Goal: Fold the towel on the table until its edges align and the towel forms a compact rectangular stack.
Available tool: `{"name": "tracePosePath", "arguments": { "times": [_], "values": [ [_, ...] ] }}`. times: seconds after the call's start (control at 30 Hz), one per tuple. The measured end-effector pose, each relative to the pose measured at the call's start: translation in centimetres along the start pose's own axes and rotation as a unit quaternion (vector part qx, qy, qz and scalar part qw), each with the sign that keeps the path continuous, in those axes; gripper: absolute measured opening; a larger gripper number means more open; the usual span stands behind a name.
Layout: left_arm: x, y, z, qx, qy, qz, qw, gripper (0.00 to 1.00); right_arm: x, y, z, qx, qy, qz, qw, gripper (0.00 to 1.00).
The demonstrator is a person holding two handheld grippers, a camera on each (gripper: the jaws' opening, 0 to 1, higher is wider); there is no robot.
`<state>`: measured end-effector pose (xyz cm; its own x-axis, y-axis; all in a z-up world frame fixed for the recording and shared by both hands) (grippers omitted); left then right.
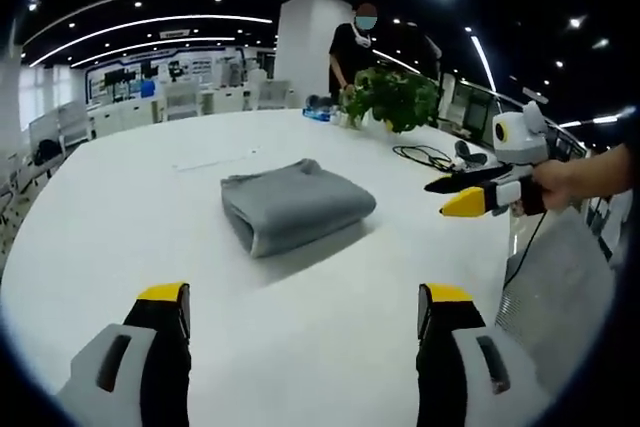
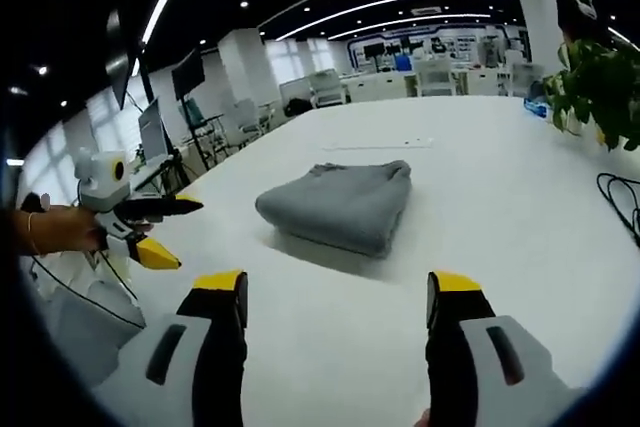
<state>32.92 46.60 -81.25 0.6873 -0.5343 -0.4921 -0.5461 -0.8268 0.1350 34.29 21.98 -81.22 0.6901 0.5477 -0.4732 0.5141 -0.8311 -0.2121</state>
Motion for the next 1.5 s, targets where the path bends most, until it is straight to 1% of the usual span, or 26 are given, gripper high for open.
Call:
{"name": "tracePosePath", "arguments": {
  "times": [0.1,0.17,0.33,0.47,0.63,0.73,0.87,0.97,1.03,1.13,1.3,1.5],
  "values": [
    [0.0,0.3,0.5,-0.009,-0.005,0.004,0.9999,0.97,0.1,-0.1,0.6,0.013,-0.009,-0.007,0.9999,0.71],
    [-0.1,0.3,0.6,-0.013,-0.005,0.006,0.9999,0.97,0.2,-0.1,0.7,0.015,-0.009,-0.008,0.9998,0.7],
    [-0.6,-0.1,0.2,-0.015,0.002,-0.003,0.9999,0.97,-0.1,0.3,0.7,0.018,-0.004,-0.007,0.9998,0.7],
    [-0.8,-0.2,0.1,-0.02,0.006,-0.008,0.9997,0.97,-0.4,0.6,1.2,0.022,-0.004,-0.006,0.9997,0.69],
    [-0.8,0.1,0.9,-0.03,0.001,-0.01,0.9995,0.96,-0.8,0.4,2.3,0.034,-0.014,-0.008,0.9993,0.68],
    [-0.8,0.3,1.3,-0.037,-0.005,-0.009,0.9993,0.96,-1.1,0.3,2.4,0.037,-0.01,-0.009,0.9992,0.68],
    [-0.8,0.4,1.6,-0.033,-0.014,-0.009,0.9993,0.96,-1.4,0.5,2.4,0.044,-0.006,-0.012,0.9989,0.68],
    [-1.1,0.1,1.3,-0.042,-0.005,-0.015,0.999,0.96,-1.6,0.6,2.9,0.035,-0.024,-0.015,0.999,0.67],
    [-1.4,-0.3,1.1,-0.048,0.002,-0.02,0.9986,0.96,-1.7,0.8,3.0,0.035,-0.029,-0.013,0.9989,0.67],
    [-1.7,-0.9,1.0,-0.054,0.007,-0.026,0.9982,0.95,-1.8,0.9,3.0,0.037,-0.03,-0.011,0.9988,0.67],
    [-1.9,-1.2,0.8,-0.06,0.012,-0.032,0.9976,0.95,-1.6,0.7,3.3,0.035,-0.041,-0.016,0.9984,0.67],
    [-1.9,-1.1,1.0,-0.062,0.012,-0.031,0.9975,0.95,-1.1,0.2,3.0,0.033,-0.041,-0.024,0.9983,0.67]
  ]
}}
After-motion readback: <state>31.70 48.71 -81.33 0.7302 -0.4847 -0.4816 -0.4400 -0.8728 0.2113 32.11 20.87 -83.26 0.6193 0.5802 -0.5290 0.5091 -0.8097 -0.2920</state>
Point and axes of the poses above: the point that each gripper's makers call its tool centre point, and the gripper's own axes: x roughly forward along the fingers, y roughly to its right, z roughly out of its underside, the point moved 5 cm from there along -x, roughly backward along the fingers, and after that the axes turned 2 degrees about -x, right-handed, at the moved point
